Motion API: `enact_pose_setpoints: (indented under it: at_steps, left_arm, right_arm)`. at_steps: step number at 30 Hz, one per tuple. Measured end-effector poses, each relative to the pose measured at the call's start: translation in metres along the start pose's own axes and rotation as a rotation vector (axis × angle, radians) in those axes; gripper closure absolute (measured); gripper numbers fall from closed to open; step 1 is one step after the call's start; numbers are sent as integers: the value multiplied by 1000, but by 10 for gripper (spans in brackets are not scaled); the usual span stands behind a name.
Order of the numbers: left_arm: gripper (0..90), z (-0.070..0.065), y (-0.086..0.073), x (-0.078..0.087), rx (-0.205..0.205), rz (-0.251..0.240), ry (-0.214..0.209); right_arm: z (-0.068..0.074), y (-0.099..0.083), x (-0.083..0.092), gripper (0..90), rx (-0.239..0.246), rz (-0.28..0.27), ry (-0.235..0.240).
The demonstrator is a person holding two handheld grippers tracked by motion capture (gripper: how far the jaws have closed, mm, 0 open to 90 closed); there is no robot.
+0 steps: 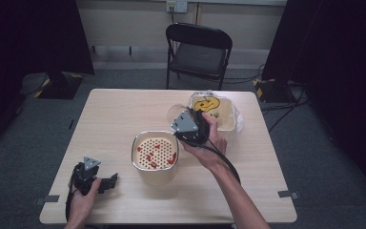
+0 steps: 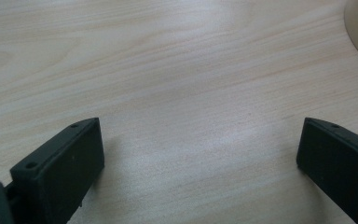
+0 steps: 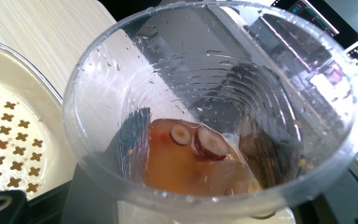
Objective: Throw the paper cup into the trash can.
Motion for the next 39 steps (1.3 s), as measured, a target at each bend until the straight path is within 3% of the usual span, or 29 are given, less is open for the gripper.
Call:
enact_pose_setpoints:
  at_steps: [2, 4, 12, 15, 19, 22, 23, 27, 31, 37, 39]
  left_arm:
    - [2, 0, 0, 0, 0, 0, 0]
    - [2, 0, 0, 0, 0, 0, 0]
    - [2, 0, 0, 0, 0, 0, 0]
    - [2, 0, 0, 0, 0, 0, 0]
    - [2, 0, 0, 0, 0, 0, 0]
    - [2, 0, 0, 0, 0, 0, 0]
    - [2, 0, 0, 0, 0, 0, 0]
    - [2, 0, 0, 0, 0, 0, 0]
    - [2, 0, 0, 0, 0, 0, 0]
    - [2, 0, 0, 0, 0, 0, 0]
    - [2, 0, 0, 0, 0, 0, 0]
  right_arm:
    - [0, 2, -1, 447, 63, 12, -34]
    - [2, 4, -1, 448, 95, 21, -48]
    - [20, 8, -5, 453, 385, 96, -150]
    - [26, 10, -7, 455, 452, 111, -169]
    - [28, 12, -9, 458, 526, 121, -201]
    - [29, 12, -9, 457, 541, 132, -213]
    - [29, 13, -9, 457, 598, 133, -237]
    - [30, 12, -9, 458, 639, 153, -253]
    - [31, 11, -10, 461, 721, 179, -275]
    - [33, 13, -8, 463, 769, 189, -301]
    - [33, 14, -8, 465, 833, 192, -337]
Point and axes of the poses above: each handheld gripper's, and its own axes: x roughly backward along the jaws, y roughly out of its top, z roughly to its left, the point moved 6 cm from there along -x, roughly forward along the jaws, and after that the axes turned 4 degrees about y, right-handed, at the moved point
